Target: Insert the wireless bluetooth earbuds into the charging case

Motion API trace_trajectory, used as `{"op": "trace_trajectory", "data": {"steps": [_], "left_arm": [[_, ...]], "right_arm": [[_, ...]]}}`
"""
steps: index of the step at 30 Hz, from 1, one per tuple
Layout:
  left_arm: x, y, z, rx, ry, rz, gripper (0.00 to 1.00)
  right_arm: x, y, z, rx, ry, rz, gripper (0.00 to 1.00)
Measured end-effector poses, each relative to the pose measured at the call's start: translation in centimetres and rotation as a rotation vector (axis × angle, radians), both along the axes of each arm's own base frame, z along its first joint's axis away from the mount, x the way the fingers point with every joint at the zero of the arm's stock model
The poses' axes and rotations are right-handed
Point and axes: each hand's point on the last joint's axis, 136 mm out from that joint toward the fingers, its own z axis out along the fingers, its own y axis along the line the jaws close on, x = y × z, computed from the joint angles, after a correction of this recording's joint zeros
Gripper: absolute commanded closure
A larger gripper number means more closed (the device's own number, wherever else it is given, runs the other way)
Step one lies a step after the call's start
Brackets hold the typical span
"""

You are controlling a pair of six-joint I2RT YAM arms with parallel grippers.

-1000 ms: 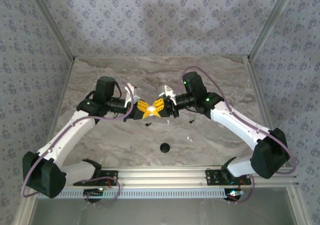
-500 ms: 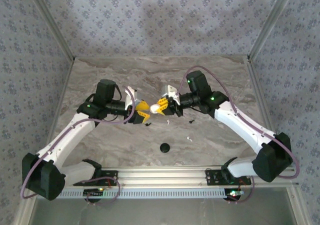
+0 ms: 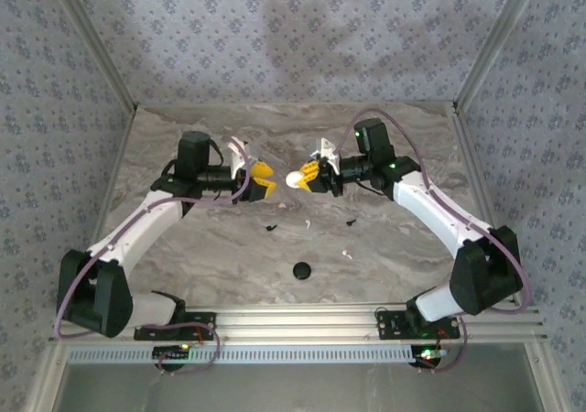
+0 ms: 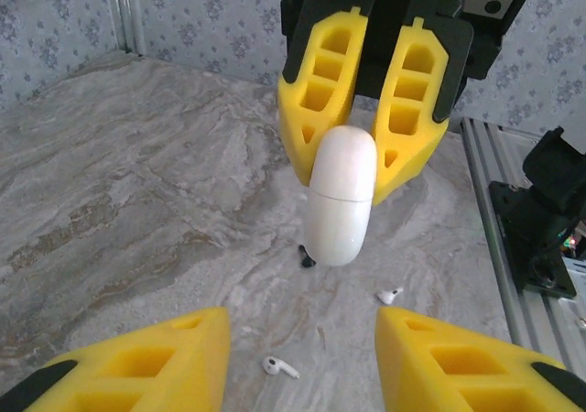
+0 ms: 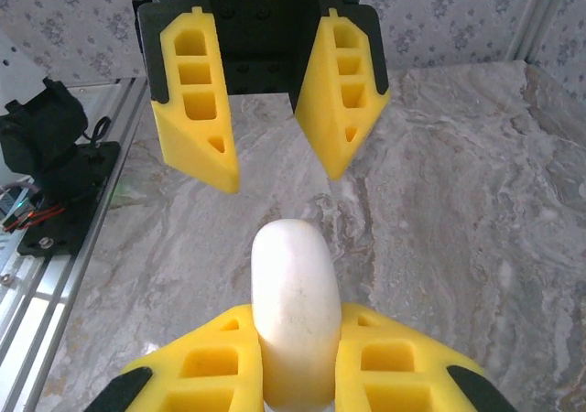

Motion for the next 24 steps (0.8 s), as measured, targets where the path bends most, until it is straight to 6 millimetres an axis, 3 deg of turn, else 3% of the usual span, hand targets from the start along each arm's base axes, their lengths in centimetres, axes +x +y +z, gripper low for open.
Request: {"op": "trace_trajectory", "data": {"steps": [6, 12, 24], "left_arm": [[2.0, -1.0, 0.3, -0.018, -0.018, -0.03, 0.54], [1.4, -1.2, 1.7, -0.045, -0.074, -0.091, 0.54], [-0.1, -1.1, 2.1, -0.043, -0.087, -0.173, 0.54]], "right_arm": [[2.0, -0.1, 1.1, 0.02, -0.013, -0.01, 0.87], [2.7, 0.4, 2.1, 0.048, -0.028, 0.018, 0.86], [1.8, 1.7, 2.3, 0.051, -0.055, 0.08, 0.86]]}}
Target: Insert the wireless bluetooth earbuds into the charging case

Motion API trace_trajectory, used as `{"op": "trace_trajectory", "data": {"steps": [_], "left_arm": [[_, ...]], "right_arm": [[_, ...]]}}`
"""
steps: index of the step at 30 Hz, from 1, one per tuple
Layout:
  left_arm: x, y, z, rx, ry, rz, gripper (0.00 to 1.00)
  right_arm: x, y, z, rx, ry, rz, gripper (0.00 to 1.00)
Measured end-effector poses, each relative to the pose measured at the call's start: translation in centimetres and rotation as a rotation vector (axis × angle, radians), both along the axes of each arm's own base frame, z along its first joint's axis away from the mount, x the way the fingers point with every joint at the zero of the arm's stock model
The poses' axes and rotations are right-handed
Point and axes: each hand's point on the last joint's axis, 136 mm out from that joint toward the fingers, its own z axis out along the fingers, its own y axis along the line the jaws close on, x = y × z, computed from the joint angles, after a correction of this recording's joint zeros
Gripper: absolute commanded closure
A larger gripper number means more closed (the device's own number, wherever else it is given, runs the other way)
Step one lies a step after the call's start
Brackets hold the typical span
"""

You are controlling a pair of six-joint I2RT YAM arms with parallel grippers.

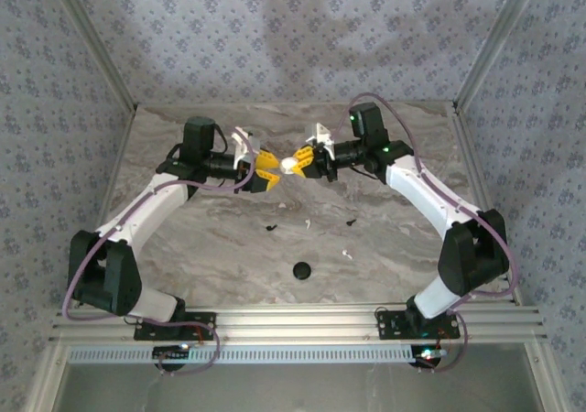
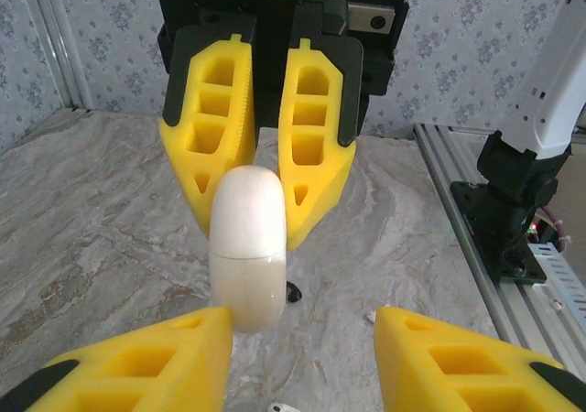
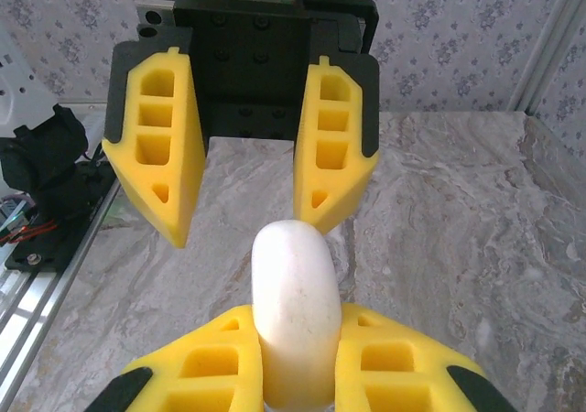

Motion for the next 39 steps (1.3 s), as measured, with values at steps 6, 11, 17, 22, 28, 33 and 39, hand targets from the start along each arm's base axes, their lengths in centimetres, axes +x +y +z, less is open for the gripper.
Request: {"op": "trace_trajectory", "data": {"steps": [6, 11, 17, 22, 28, 33, 39], "left_arm": [[-0.1, 0.1, -0.2, 0.007, 0.003, -0.002, 0.54], [-0.2, 0.1, -0.3, 0.009, 0.012, -0.005, 0.54], [-0.4, 0.1, -0.2, 0.009, 0.017, -0.01, 0.55], [-0.3, 0.1, -0.1, 0.007, 0.014, -0.01, 0.57], [-0.2, 0.1, -0.1, 0.01, 0.006, -0.006, 0.72], [-0.1, 0.1, -0.2, 0.016, 0.0, 0.002, 0.76], [-0.2, 0.1, -0.1, 0.017, 0.0, 0.003, 0.77]], "right_arm": [[-0.6, 0.7, 0.6, 0.013, 0.005, 0.038, 0.86], [-1.3, 1.5, 1.5, 0.03, -0.011, 0.072, 0.86], [-1.5, 2.0, 1.7, 0.035, -0.01, 0.091, 0.86], [-1.3, 2.2, 1.1, 0.028, 0.003, 0.092, 0.86], [-1.4, 2.3, 1.0, 0.025, 0.012, 0.096, 0.85], [-1.4, 2.3, 0.9, 0.02, 0.016, 0.092, 0.81], [-1.3, 2.4, 0.9, 0.016, 0.027, 0.08, 0.54]]}}
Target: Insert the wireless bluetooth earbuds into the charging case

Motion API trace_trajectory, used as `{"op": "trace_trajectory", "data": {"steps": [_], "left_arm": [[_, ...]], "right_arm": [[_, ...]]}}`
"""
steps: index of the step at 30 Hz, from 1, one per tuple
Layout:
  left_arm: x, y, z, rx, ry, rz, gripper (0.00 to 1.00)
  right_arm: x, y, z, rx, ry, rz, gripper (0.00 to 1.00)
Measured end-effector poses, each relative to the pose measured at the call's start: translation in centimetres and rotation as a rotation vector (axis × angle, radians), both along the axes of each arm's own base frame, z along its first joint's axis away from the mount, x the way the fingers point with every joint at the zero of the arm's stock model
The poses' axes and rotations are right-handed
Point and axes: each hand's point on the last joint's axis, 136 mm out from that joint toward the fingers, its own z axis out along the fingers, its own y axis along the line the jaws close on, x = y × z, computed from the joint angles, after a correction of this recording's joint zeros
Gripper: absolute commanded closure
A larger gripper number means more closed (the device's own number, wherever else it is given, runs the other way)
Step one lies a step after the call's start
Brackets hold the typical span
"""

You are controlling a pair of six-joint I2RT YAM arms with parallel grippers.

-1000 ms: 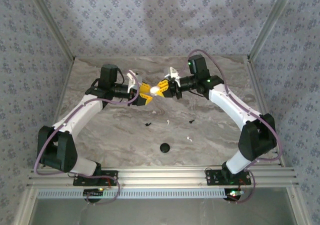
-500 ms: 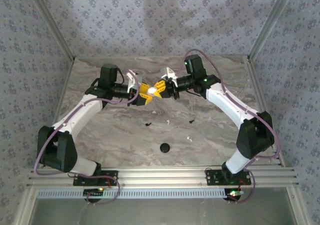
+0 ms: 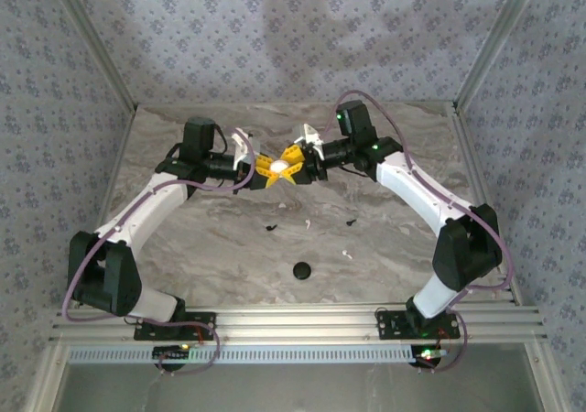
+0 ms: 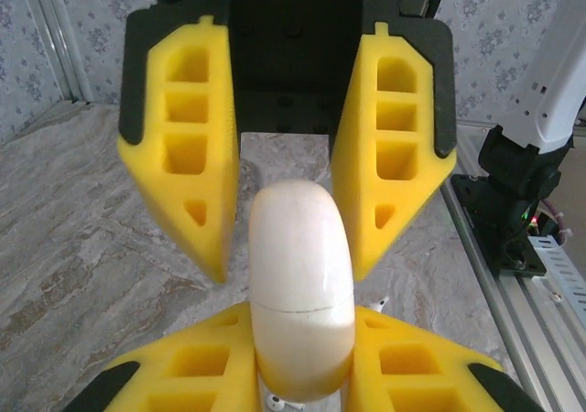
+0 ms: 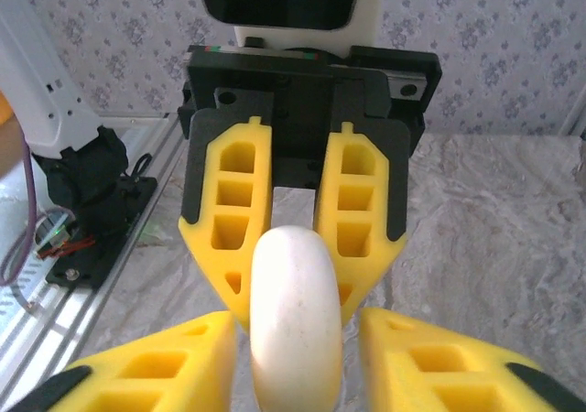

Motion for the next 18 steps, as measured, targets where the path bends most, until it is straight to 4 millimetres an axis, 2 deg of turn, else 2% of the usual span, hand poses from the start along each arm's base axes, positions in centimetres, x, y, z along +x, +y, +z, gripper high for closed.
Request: {"op": "trace_trajectory", "data": {"steps": [18], "left_arm": [[0.2, 0.3, -0.1, 0.021, -0.033, 0.02, 0.77]], "right_arm": [[1.5, -0.4, 0.9, 0.026, 0.065, -0.063, 0.51]]}}
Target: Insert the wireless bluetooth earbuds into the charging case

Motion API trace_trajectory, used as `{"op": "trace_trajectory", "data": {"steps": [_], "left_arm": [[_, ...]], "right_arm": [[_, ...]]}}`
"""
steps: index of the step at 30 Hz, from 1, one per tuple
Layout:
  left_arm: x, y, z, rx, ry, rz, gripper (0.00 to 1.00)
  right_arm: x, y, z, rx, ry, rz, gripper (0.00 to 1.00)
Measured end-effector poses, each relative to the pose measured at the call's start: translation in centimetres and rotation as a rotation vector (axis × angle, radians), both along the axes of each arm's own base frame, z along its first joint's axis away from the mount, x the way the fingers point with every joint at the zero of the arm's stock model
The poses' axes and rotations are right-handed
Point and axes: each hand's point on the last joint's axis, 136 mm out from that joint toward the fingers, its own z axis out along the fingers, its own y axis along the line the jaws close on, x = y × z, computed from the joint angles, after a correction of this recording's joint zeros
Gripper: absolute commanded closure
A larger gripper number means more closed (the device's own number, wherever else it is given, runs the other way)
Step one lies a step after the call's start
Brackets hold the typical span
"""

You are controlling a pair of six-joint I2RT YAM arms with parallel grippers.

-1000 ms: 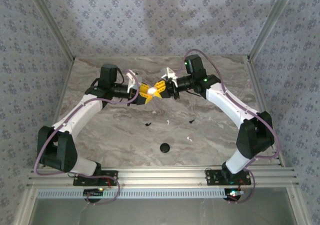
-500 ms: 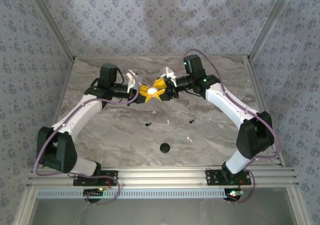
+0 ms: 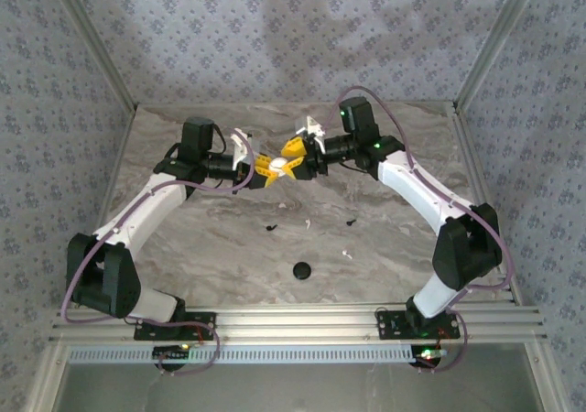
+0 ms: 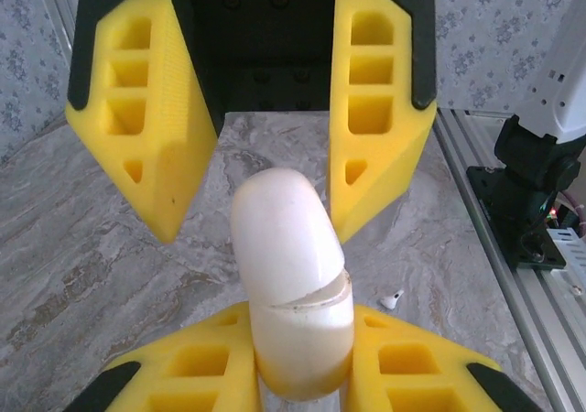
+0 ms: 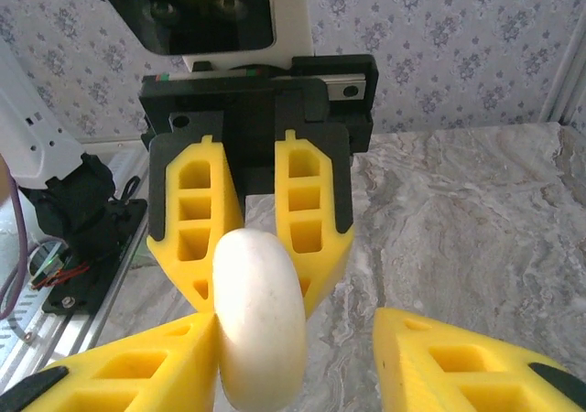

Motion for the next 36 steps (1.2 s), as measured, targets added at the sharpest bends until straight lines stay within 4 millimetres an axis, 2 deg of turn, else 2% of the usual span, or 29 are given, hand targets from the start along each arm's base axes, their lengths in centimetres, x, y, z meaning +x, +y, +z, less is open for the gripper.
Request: {"op": "trace_trajectory", "data": {"steps": [7, 18, 22, 25, 30, 33, 36], "left_arm": [[-0.4, 0.0, -0.4, 0.009, 0.015, -0.011, 0.77], [-0.4, 0.0, -0.5, 0.008, 0.027, -0.005, 0.77], [-0.3, 0.2, -1.1, -0.005, 0.04, 0.032, 0.78], [-0.2, 0.4, -2.3, -0.017, 0.073, 0.076, 0.78], [-0.2, 1.1, -5.2, -0.041, 0.133, 0.178, 0.79], [-0.3, 1.5, -6.0, -0.053, 0.144, 0.224, 0.79], [-0.2, 1.7, -5.7, -0.068, 0.118, 0.252, 0.79]], "right_arm": [[1.3, -0.5, 1.4, 0.028, -0.042, -0.033, 0.51], [1.6, -0.6, 1.4, 0.025, -0.011, -0.057, 0.51], [2.4, -1.1, 1.1, -0.002, 0.063, -0.138, 0.49], [3.0, -2.3, 0.8, -0.037, 0.138, -0.249, 0.48], [2.9, -5.6, -2.1, -0.142, 0.308, -0.474, 0.48], [2.5, -7.7, -5.5, -0.241, 0.445, -0.615, 0.48], [1.4, -9.8, -9.6, -0.374, 0.59, -0.735, 0.48]]}}
